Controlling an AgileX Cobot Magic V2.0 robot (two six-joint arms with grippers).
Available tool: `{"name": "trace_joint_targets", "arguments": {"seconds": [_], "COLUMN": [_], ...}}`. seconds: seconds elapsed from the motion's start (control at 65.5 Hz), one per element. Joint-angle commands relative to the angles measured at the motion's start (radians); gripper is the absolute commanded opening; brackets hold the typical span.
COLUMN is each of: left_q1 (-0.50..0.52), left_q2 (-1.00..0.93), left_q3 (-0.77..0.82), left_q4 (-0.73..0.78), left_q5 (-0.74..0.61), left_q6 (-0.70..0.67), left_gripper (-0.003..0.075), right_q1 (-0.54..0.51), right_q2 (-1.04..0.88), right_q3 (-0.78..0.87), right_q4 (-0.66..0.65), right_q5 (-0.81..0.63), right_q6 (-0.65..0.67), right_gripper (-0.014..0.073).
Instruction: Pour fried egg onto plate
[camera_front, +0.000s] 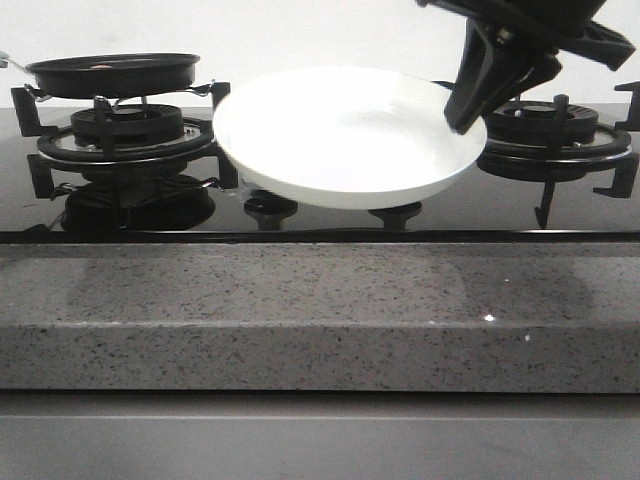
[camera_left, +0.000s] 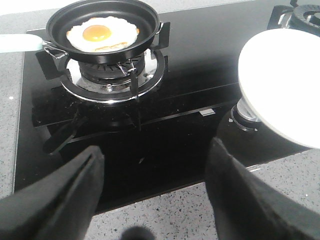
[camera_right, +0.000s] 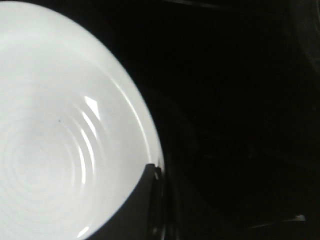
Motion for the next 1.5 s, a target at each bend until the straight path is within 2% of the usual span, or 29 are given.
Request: {"name": "trace_joint_targets", "arguments": {"seconds": [0.0,0.458,0.657,0.733,0.855,1.008,1.115,1.222,1.344,1.482], "left_q1": [-0.007,-0.007,-0.007,-0.007,-0.007,0.009,0.054,0.123,0.24,0.389], "left_q2": [0.005,0.005,0.005,0.005,0.024,0.106,0.189,0.272,0.376,0.488], "left_q3": [-0.028,-0.028,-0.028,-0.036,-0.08,-0.196,-0.291,-0.372,-0.455,-0.537], "left_q4": [-0.009,-0.007,-0.007,-0.007,-0.007,0.0,0.009,0.011,0.0,-0.099], "left_q5": [-0.071,-0.057,-0.082,-0.091,-0.084,0.005,0.09,0.1,0.169,0.271], "left_q6": [0.004,0.004,0.004,0.004,0.004,0.004,0.002,0.002,0.002,0.006], "left_gripper": [0.0438,0.0443,0.0565,0.0568,0.0567,0.0566,0.0566,0.0566,0.0566,0.0566], "right_q1": [0.0,0.0,0.0,0.0,0.0,0.0,0.0,0.0,0.0,0.0], "right_q2": [-0.036,-0.036,-0.036,-0.036,-0.036,-0.036,-0.036,-0.036,-0.036,-0.036], "right_q3": [-0.023,-0.023,-0.023,-0.023,-0.023,-0.023,-0.023,-0.023,-0.023,-0.023], "right_q4": [0.02,0.02,0.02,0.02,0.02,0.02,0.02,0.02,0.02,0.02], "right_q5": [-0.053,-0.052,-0.052,-0.052,-0.052,-0.052,-0.052,-0.052,-0.052,-0.051], "right_q6": [-0.01,-0.01,-0.01,-0.01,-0.01,-0.01,-0.01,-0.01,-0.01,-0.01], "right_gripper": [-0.0058,-0.0058,-0.0058,-0.0058,-0.0058,-0.0058,-0.0058,-0.0058,-0.0058,-0.0058]}}
